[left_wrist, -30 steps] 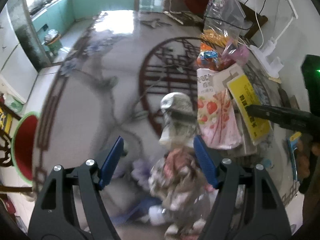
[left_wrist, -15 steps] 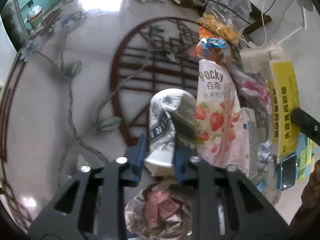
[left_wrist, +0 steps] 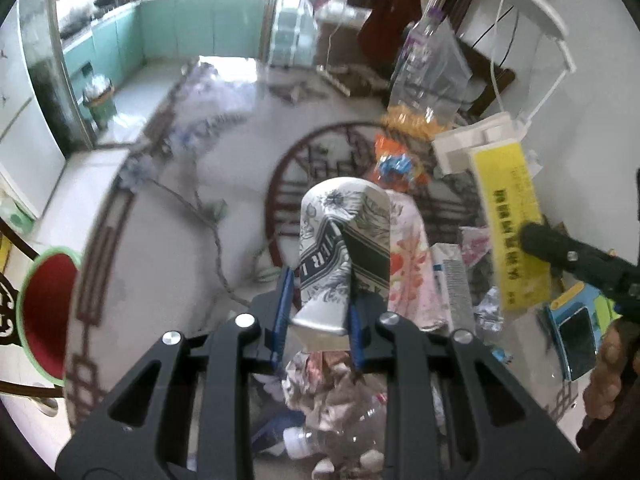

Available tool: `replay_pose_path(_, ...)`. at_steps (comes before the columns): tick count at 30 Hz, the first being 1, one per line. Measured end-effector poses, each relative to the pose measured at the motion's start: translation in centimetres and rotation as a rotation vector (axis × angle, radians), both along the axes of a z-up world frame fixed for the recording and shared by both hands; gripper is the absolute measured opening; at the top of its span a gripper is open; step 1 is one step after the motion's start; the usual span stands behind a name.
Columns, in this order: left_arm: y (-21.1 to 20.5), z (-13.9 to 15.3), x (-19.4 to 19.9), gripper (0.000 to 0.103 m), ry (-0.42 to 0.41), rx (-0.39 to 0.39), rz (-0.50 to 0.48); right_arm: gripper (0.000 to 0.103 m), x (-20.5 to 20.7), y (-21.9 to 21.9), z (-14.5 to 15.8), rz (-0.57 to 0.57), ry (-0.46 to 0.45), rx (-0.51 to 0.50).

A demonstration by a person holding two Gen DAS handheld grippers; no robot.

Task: Collect trash
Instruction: 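Carry the yellow box and white cup over the red bucket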

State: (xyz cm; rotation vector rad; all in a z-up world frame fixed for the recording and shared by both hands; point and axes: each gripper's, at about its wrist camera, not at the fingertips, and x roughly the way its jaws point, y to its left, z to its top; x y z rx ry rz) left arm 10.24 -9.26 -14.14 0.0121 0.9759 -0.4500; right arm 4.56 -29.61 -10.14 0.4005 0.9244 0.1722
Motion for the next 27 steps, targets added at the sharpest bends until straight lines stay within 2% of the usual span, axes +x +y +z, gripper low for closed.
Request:
replay_pose_path(5, 1.5, 2.8, -1.9, 0.024, -0.077, 0.005, 0.014, 0.039, -0.5, 2.0, 1.3, 0.043, -0.040, -0.006)
replay_pose_path(12, 4.4, 4.7, -3.6, 0.024, -0.137, 0.006, 0.072, 0.039, -1.1, 4.5, 2.7, 0.078, -0.089, -0.014)
replay_pose_path(27, 9.8, 5.5, -5.8, 0.024, -0.156, 0.000, 0.169, 0.039, -1.9, 9.7, 3.2, 0.168, -0.106, -0.016)
